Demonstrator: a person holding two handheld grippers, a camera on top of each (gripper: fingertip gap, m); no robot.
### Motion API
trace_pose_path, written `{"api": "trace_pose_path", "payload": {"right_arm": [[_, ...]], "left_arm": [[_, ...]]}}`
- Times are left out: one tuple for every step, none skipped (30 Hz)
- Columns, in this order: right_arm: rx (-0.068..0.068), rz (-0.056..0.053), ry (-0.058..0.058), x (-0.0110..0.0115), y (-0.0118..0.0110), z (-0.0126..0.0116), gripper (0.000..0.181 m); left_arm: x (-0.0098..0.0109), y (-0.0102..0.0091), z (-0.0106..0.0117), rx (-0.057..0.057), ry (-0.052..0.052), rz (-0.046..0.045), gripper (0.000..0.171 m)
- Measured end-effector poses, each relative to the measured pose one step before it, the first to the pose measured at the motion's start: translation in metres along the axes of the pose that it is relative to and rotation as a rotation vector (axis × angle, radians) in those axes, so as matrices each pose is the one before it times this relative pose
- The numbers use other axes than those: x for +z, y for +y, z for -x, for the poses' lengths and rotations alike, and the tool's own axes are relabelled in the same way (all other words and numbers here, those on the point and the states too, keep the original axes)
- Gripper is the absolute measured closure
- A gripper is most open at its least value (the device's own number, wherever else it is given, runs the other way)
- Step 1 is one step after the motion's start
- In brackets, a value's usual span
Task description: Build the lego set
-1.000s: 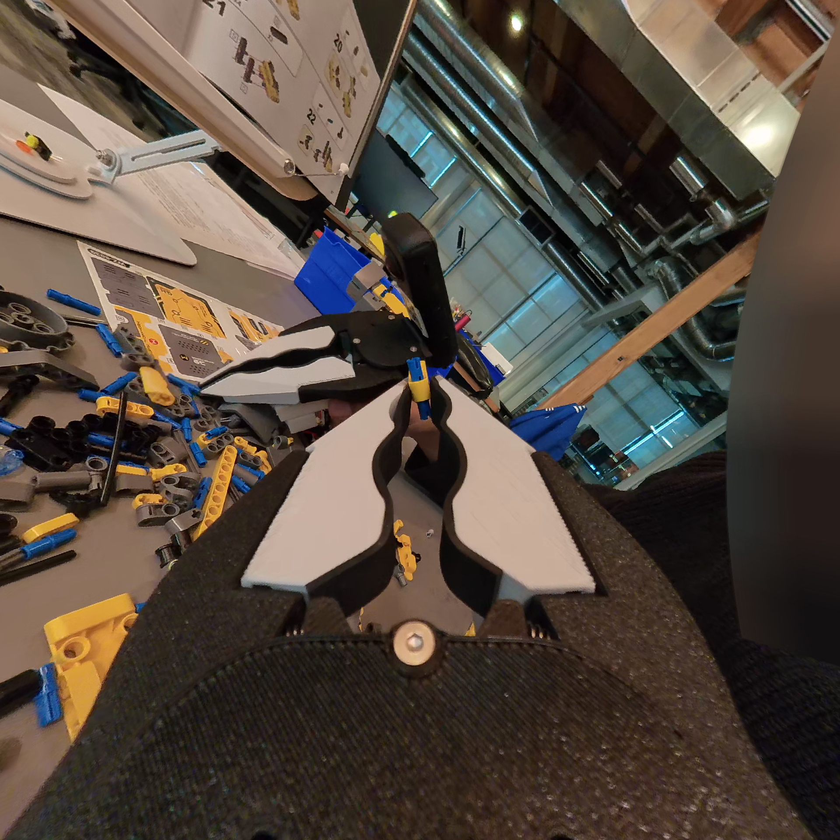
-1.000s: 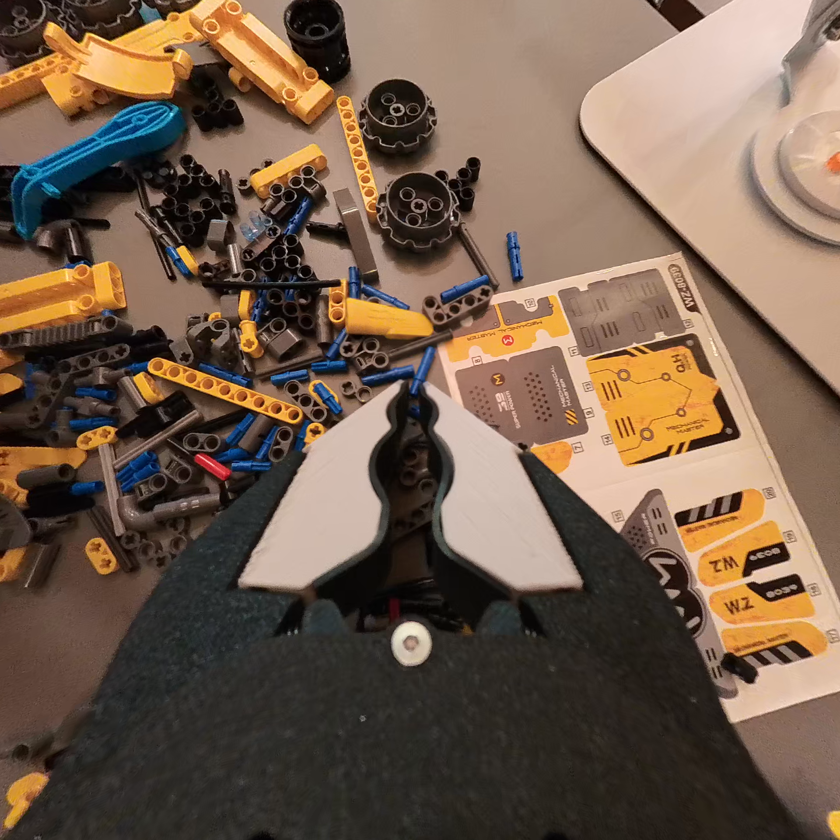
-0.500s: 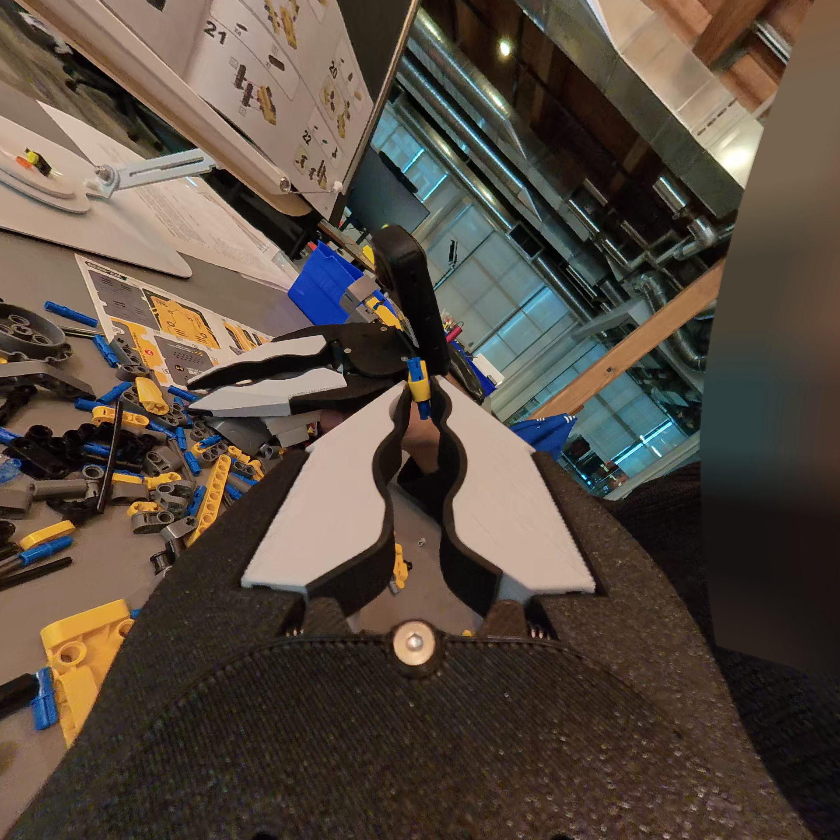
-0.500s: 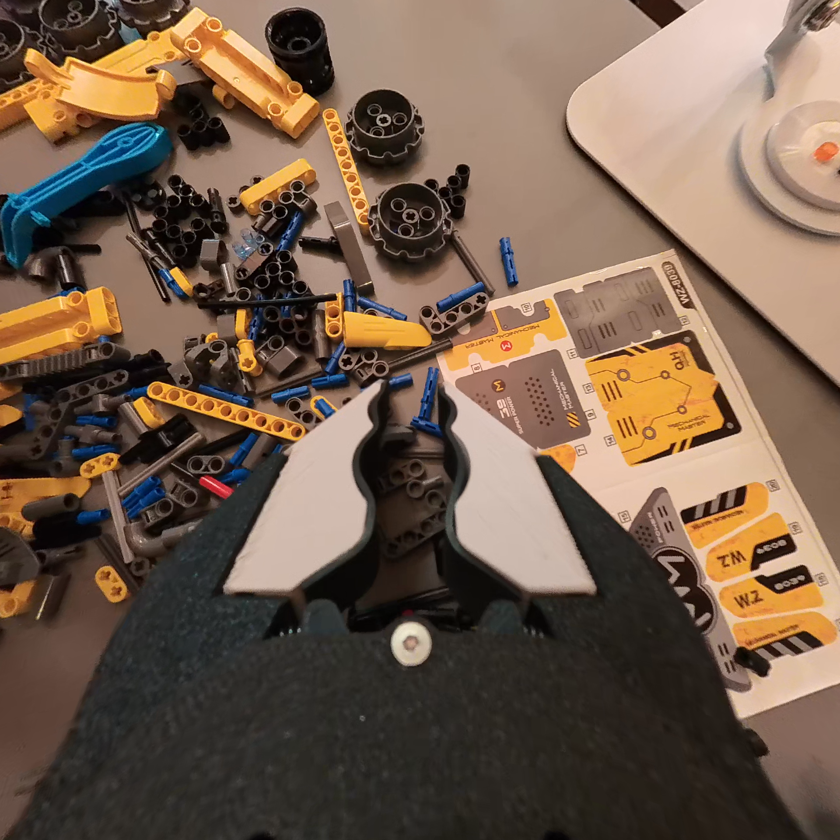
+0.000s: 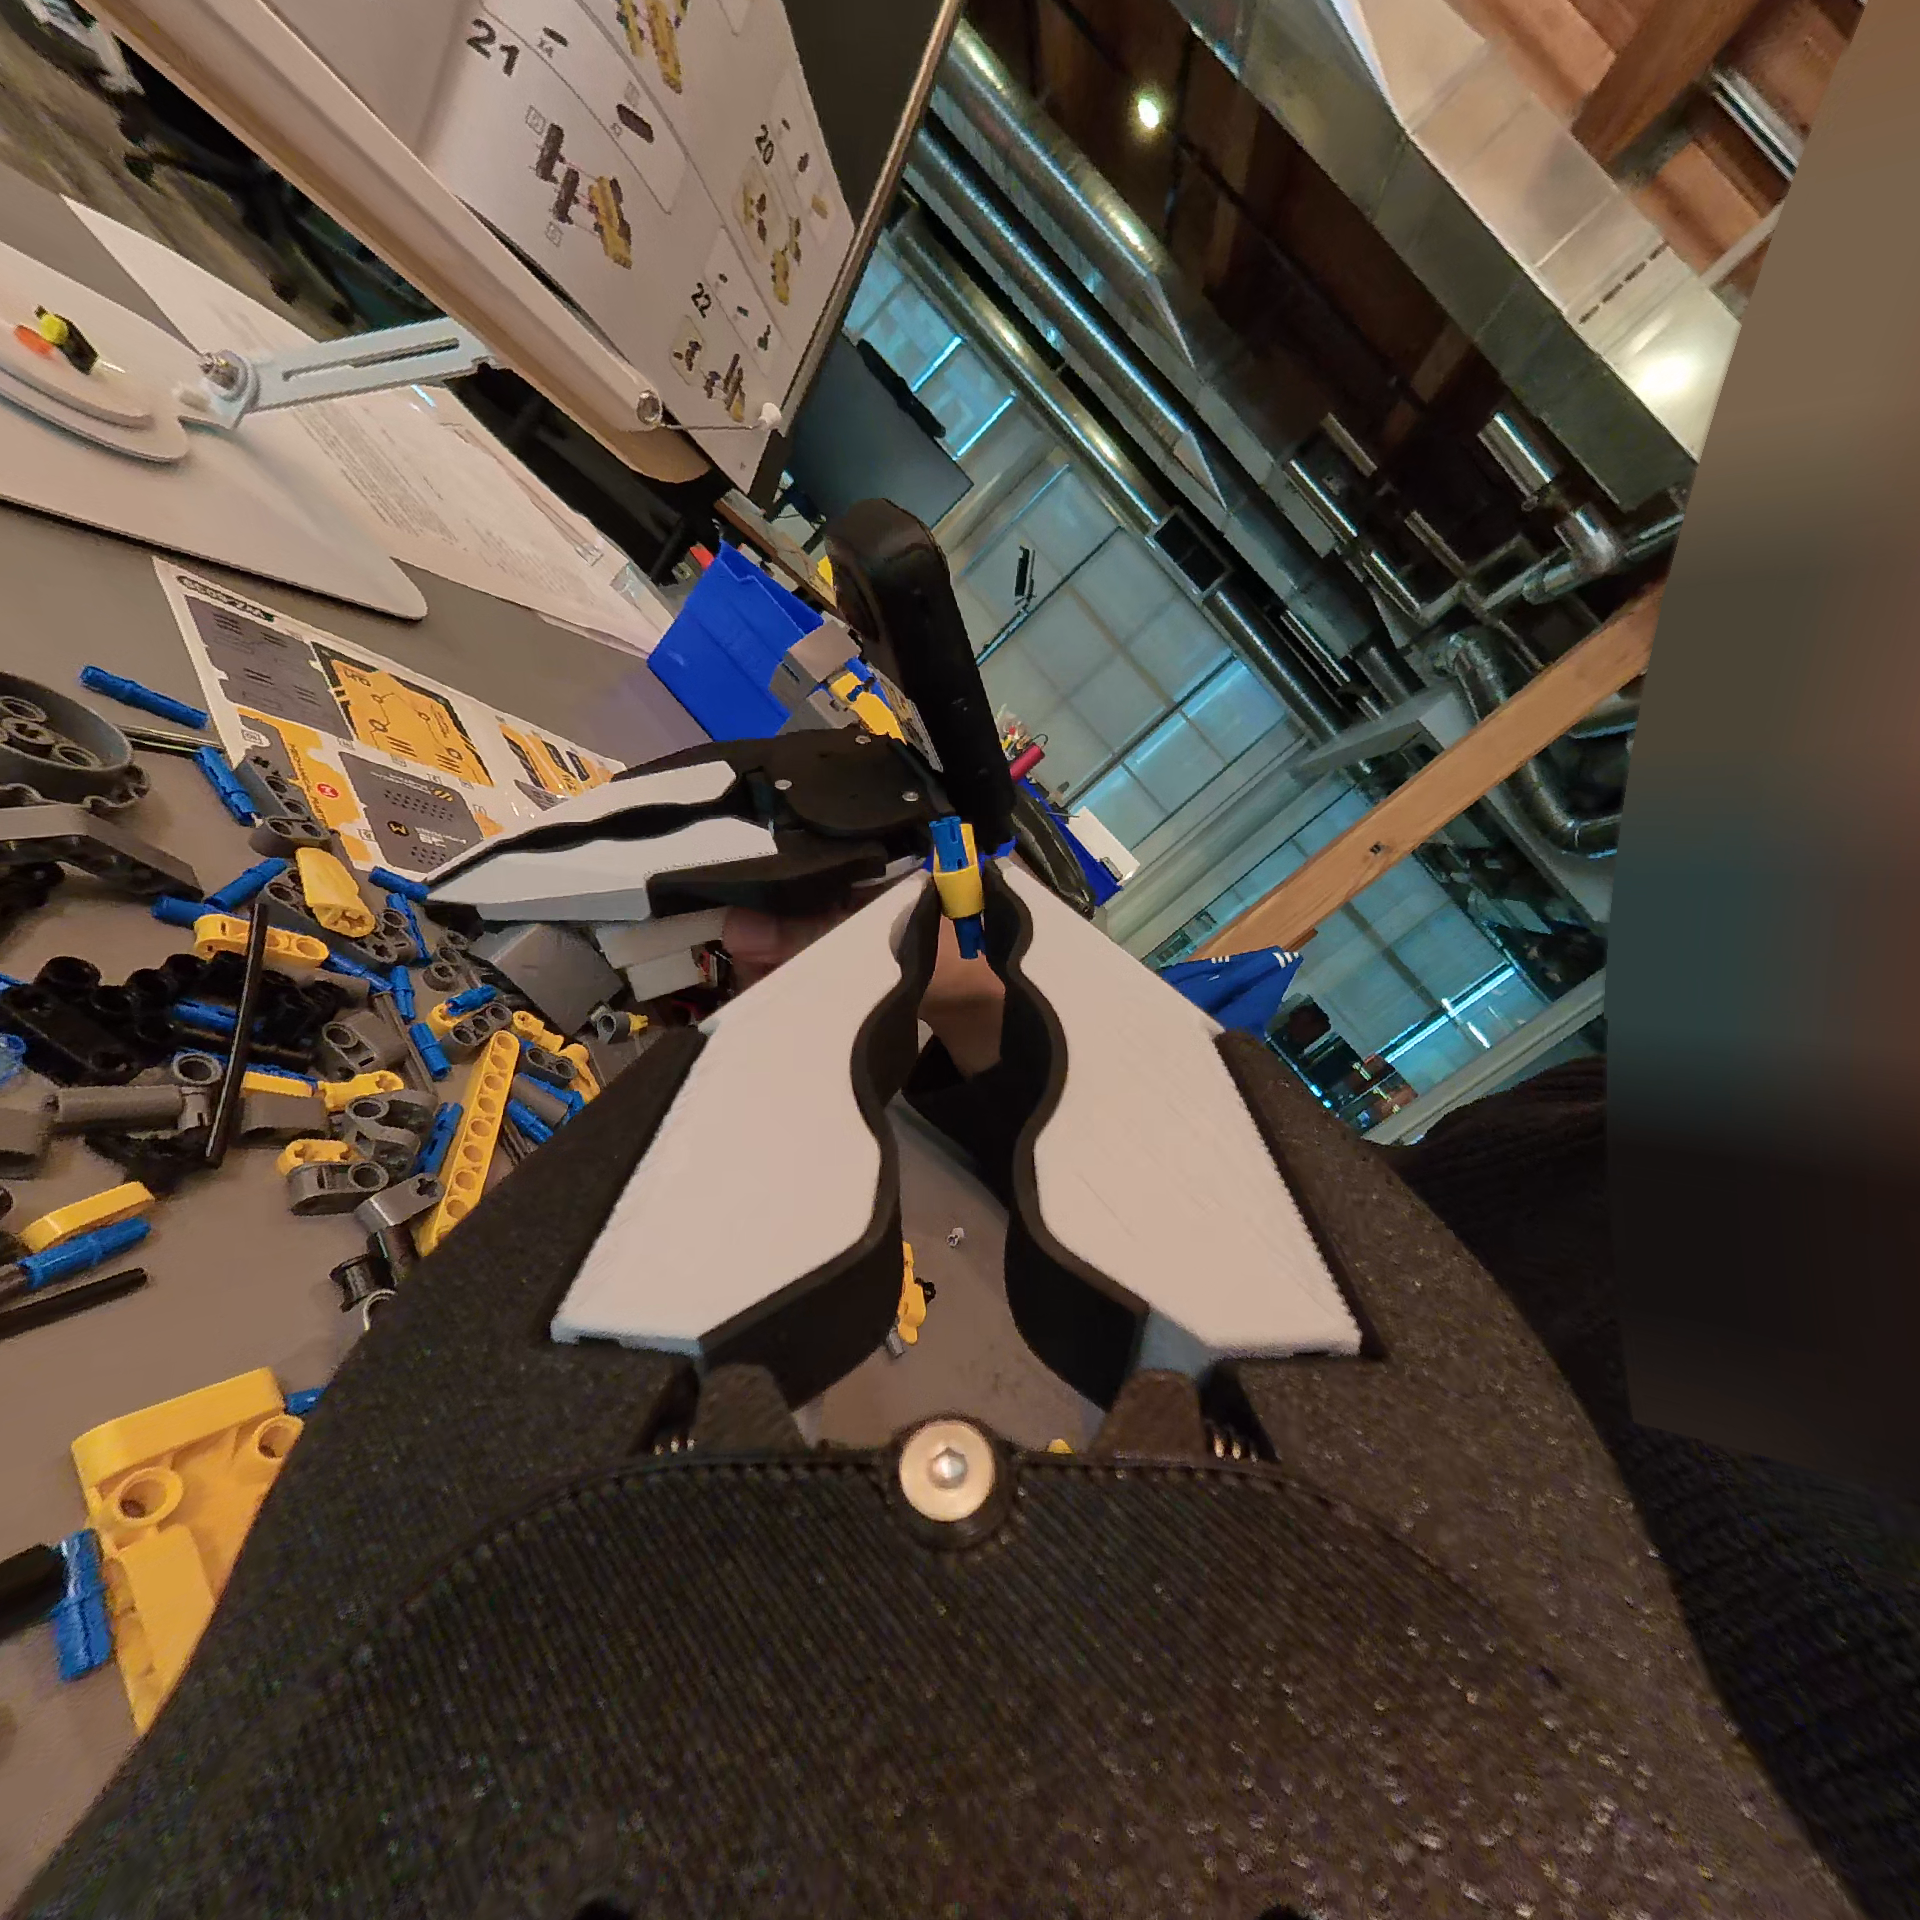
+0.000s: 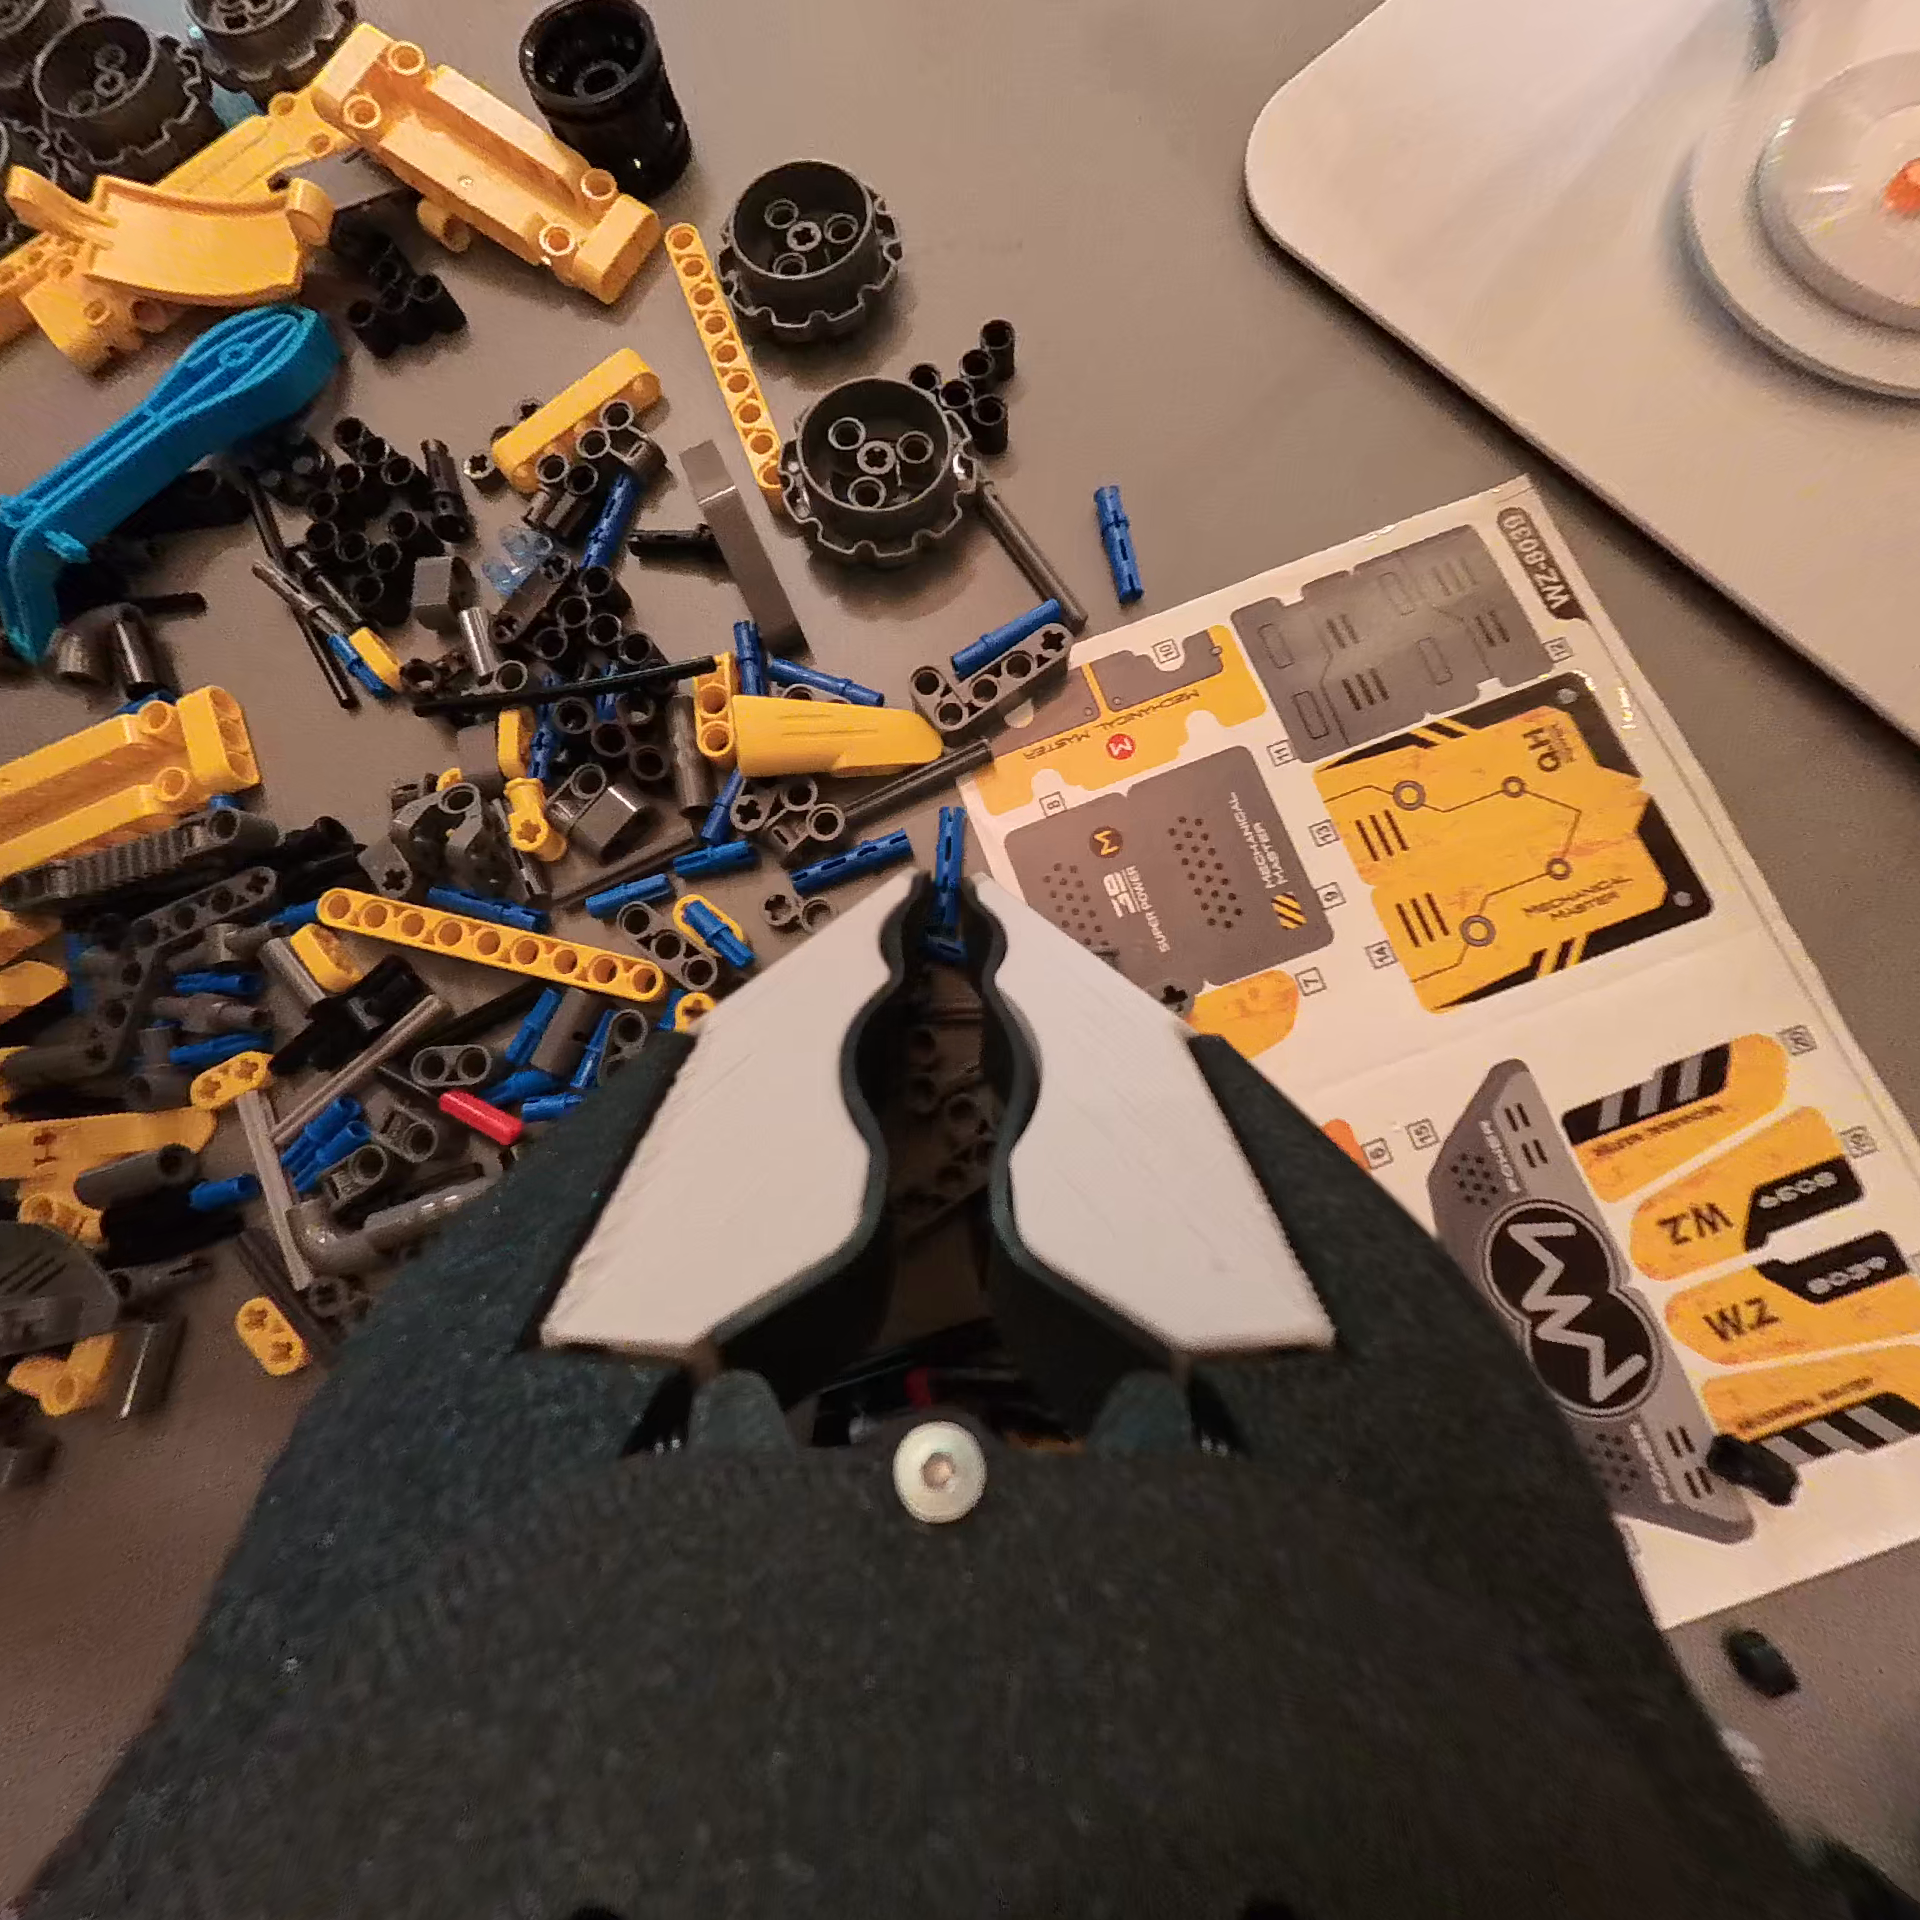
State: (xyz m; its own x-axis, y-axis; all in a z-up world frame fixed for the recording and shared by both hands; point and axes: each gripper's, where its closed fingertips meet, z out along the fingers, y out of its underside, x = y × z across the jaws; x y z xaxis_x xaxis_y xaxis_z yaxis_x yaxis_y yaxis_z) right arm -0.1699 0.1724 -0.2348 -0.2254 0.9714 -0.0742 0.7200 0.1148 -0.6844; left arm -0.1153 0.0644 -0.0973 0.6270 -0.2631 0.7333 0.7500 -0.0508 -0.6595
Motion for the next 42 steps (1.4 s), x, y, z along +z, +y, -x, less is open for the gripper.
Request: {"api": "trace_pose_path", "payload": {"right_arm": [[-0.0037, -0.0023, 0.0017, 0.00026, -0.00027, -0.00040, 0.176], [-0.0056, -0.0006, 0.0030, 0.00021, -0.00018, -0.00004, 0.176], [-0.0117, 0.0013, 0.0067, 0.00018, -0.00011, -0.00011, 0.176], [-0.0179, 0.0009, 0.0108, 0.00024, -0.00004, -0.00018, 0.176], [-0.0192, -0.0019, 0.0159, 0.00015, -0.00051, -0.00073, 0.176], [-0.0178, -0.0103, 0.0187, -0.00085, -0.00159, -0.00114, 0.176], [-0.0168, -0.0298, 0.0083, -0.00278, -0.00467, 0.00085, 0.176], [-0.0147, -0.0482, -0.0088, -0.00556, -0.00783, 0.00401, 0.176], [-0.0084, -0.0538, -0.0162, -0.00733, -0.00931, 0.00601, 0.177], [-0.0033, -0.0555, -0.0259, -0.00823, -0.00979, 0.00819, 0.177], [0.0077, -0.0526, -0.0306, -0.00832, -0.00948, 0.00981, 0.177], [0.0202, -0.0424, -0.0343, -0.00742, -0.00804, 0.01108, 0.177], [0.0285, -0.0277, -0.0420, -0.00626, -0.00582, 0.01256, 0.177], [0.0325, -0.0202, -0.0453, -0.00496, -0.00451, 0.01313, 0.177], [0.0324, -0.0232, -0.0426, -0.00382, -0.00428, 0.01270, 0.177], [0.0288, -0.0273, -0.0388, -0.00297, -0.00404, 0.01170, 0.177], [0.0250, -0.0294, -0.0337, -0.00237, -0.00364, 0.01042, 0.177], [0.0262, -0.0294, -0.0278, -0.00187, -0.00287, 0.00875, 0.177], [0.0316, -0.0295, -0.0263, -0.00153, -0.00219, 0.00743, 0.177], [0.0370, -0.0297, -0.0277, -0.00119, -0.00162, 0.00649, 0.176], [0.0403, -0.0273, -0.0275, -0.00094, -0.00109, 0.00529, 0.176], [0.0401, -0.0253, -0.0230, -0.00107, -0.00083, 0.00363, 0.177], [0.0361, -0.0263, -0.0168, -0.00135, -0.00122, 0.00188, 0.177], [0.0309, -0.0273, -0.0092, -0.00176, -0.00187, 0.00007, 0.177], [0.0278, -0.0232, -0.0040, -0.00162, -0.00187, -0.00124, 0.177], [0.0253, -0.0149, -0.0052, -0.00112, -0.00146, -0.00142, 0.177], [0.0220, -0.0004, -0.0071, -0.00050, 0.00019, -0.00130, 0.177], [0.0154, 0.0064, -0.0076, -0.00047, 0.00075, -0.00067, 0.177], [0.0046, -0.0008, -0.0039, -0.00114, -0.00035, -0.00014, 0.177], [-0.0086, -0.0026, 0.0062, -0.00185, -0.00078, -0.00044, 0.176], [-0.0237, 0.0027, 0.0194, -0.00241, -0.00009, -0.00165, 0.177], [-0.0345, 0.0047, 0.0340, -0.00345, 0.00081, -0.00316, 0.177], [-0.0350, 0.0072, 0.0401, -0.00484, 0.00212, -0.00338, 0.177], [-0.0321, 0.0136, 0.0346, -0.00643, 0.00395, -0.00182, 0.176], [-0.0318, 0.0168, 0.0350, -0.00814, 0.00573, -0.00109, 0.177], [-0.0310, 0.0208, 0.0454, -0.00985, 0.00774, -0.00232, 0.177], [-0.0253, 0.0343, 0.0510, -0.01112, 0.01136, -0.00328, 0.176], [-0.0144, 0.0483, 0.0446, -0.01208, 0.01489, -0.00280, 0.176], [-0.0016, 0.0489, 0.0395, -0.01299, 0.01640, -0.00223, 0.176], [0.0090, 0.0427, 0.0380, -0.01392, 0.01689, -0.00247, 0.177], [0.0176, 0.0413, 0.0337, -0.01432, 0.01736, -0.00263, 0.176], [0.0242, 0.0417, 0.0299, -0.01406, 0.01792, -0.00277, 0.176]], "left_arm": [[0.00043, 0.00084, -0.00029, 0.0014, 0.0016, 0.00354, 0.167], [0.00049, 0.00086, -0.00005, 0.0041, -0.0008, 0.00254, 0.167], [0.00037, 0.00064, 0.00121, 0.0093, -0.0102, 0.00127, 0.167], [0.00009, 0.00057, 0.00295, 0.0142, -0.0219, -0.00022, 0.166], [-0.00007, -0.00019, 0.00295, 0.0124, -0.0232, -0.00415, 0.166], [-0.00039, -0.00142, 0.00189, 0.0080, -0.0148, -0.00997, 0.166], [-0.00084, -0.00209, 0.00160, 0.0019, -0.0114, -0.01275, 0.166], [-0.00122, -0.00275, 0.00197, -0.0008, -0.0114, -0.01473, 0.166], [-0.00171, -0.00373, 0.00217, -0.0030, -0.0107, -0.02039, 0.166], [-0.00213, -0.00476, 0.00205, -0.0061, -0.0076, -0.02551, 0.166], [-0.00213, -0.00447, 0.00280, -0.0081, -0.0100, -0.02316, 0.166], [-0.00185, -0.00329, 0.00238, -0.0127, -0.0043, -0.01621, 0.166], [-0.00122, -0.00240, -0.00051, -0.0239, 0.0180, -0.01016, 0.166], [-0.00053, -0.00075, -0.00097, -0.0431, 0.0250, -0.00050, 0.167], [-0.00012, -0.00019, 0.00100, -0.0581, 0.0172, -0.00137, 0.167], [-0.00027, -0.00006, 0.00044, -0.0621, 0.0235, -0.00430, 0.167], [-0.00030, -0.00052, -0.00063, -0.0567, 0.0270, -0.00831, 0.167], [0.00012, 0.00042, 0.00003, -0.0403, 0.0184, -0.00236, 0.168], [0.00091, 0.00216, 0.00051, -0.0198, 0.0074, 0.00779, 0.167], [0.00149, 0.00309, 0.00092, -0.0019, -0.0021, 0.01051, 0.167], [0.00188, 0.00382, 0.00026, 0.0055, -0.0024, 0.01489, 0.167], [0.00207, 0.00419, -0.00020, 0.0031, 0.0004, 0.01789, 0.167], [0.00175, 0.00301, 0.00049, -0.0006, -0.0025, 0.01018, 0.167], [0.00109, 0.00181, 0.00101, -0.0062, -0.0016, 0.00347, 0.167], [0.00064, 0.00141, 0.00072, -0.0158, 0.0048, 0.00425, 0.169], [0.00055, 0.00032, 0.00068, -0.0250, 0.0094, -0.00020, 0.168], [0.00009, -0.00018, 0.00018, -0.0296, 0.0145, -0.00272, 0.168], [-0.00003, -0.00023, -0.00109, -0.0253, 0.0186, -0.00199, 0.167], [0.00022, 0.00034, -0.00160, -0.0094, 0.0122, 0.00196, 0.167], [0.00070, 0.00073, -0.00166, 0.0093, 0.0040, 0.00520, 0.167], [0.00097, 0.00118, -0.00231, 0.0208, 0.0027, 0.00850, 0.167], [0.00128, 0.00189, -0.00157, 0.0307, -0.0031, 0.01424, 0.167], [0.00124, 0.00256, 0.00044, 0.0371, -0.0160, 0.01597, 0.168], [0.00129, 0.00350, -0.00013, 0.0336, -0.0145, 0.01470, 0.167], [0.00171, 0.00504, -0.00198, 0.0217, -0.0070, 0.01685, 0.167], [0.00190, 0.00669, -0.00408, 0.0093, -0.0003, 0.01375, 0.166], [0.00217, 0.00857, -0.00593, 0.0025, 0.0051, 0.01080, 0.167], [0.00280, 0.01118, -0.00554, 0.0021, 0.0002, 0.01409, 0.167], [0.00354, 0.01394, -0.00382, 0.0022, -0.0113, 0.02117, 0.167], [0.00419, 0.01577, -0.00376, 0.0008, -0.0105, 0.02453, 0.167], [0.00544, 0.01754, -0.00368, -0.0044, -0.0085, 0.03134, 0.167], [0.00662, 0.01905, -0.00267, -0.0085, -0.0100, 0.04107, 0.167]]}}
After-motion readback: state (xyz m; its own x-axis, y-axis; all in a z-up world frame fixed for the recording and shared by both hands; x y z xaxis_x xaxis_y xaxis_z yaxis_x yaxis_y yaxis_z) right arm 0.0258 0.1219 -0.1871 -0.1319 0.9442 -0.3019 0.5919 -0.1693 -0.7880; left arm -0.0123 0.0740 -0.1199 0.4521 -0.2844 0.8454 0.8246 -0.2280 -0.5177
